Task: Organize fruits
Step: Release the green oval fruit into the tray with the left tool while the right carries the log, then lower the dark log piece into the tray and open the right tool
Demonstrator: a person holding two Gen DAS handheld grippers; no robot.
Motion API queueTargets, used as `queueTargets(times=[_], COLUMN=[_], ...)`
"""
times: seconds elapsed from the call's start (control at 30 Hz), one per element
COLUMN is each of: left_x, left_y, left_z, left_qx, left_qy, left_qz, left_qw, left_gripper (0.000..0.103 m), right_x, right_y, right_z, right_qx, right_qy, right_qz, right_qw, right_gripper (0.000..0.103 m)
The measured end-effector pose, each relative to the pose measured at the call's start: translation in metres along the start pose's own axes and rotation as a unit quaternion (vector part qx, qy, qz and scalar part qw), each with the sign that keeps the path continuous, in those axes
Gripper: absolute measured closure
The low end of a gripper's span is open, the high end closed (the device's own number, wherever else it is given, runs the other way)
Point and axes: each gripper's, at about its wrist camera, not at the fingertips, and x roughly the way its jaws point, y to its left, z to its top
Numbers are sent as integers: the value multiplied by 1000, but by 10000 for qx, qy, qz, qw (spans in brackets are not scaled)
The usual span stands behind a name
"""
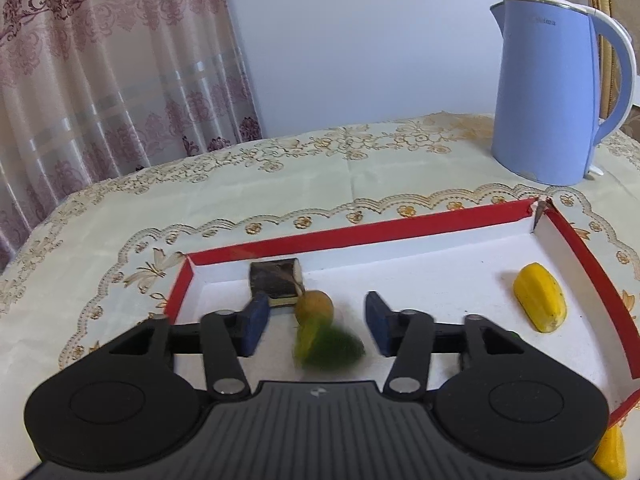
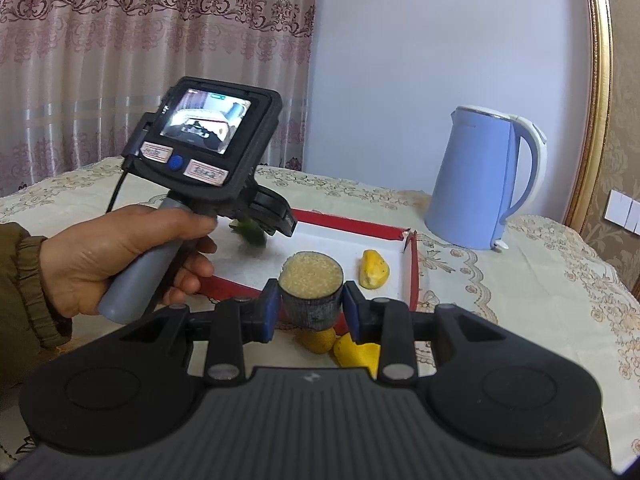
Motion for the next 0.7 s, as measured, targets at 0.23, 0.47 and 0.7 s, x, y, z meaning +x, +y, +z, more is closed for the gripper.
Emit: queueTargets(times=[0.23, 0.47, 0.7], left_x=[-19, -66, -97], left_y=[14, 48, 68], left_z=[-3, -35, -77], left_qx=[90, -108, -333], left_qy=[-161, -319, -338], left_qz=[395, 401, 309], left_qw=[9990, 9986, 9984], left_gripper=[27, 14, 2], right_x=[9, 28, 65], right_y=[-6, -16, -26], right_z=[4, 17, 37], right_qx=[-1, 4, 54], right_qy=[-28, -93, -46], right_qz=[-32, -33, 43], right_qw=[10000, 10000, 10000], right_gripper=[71, 71, 71])
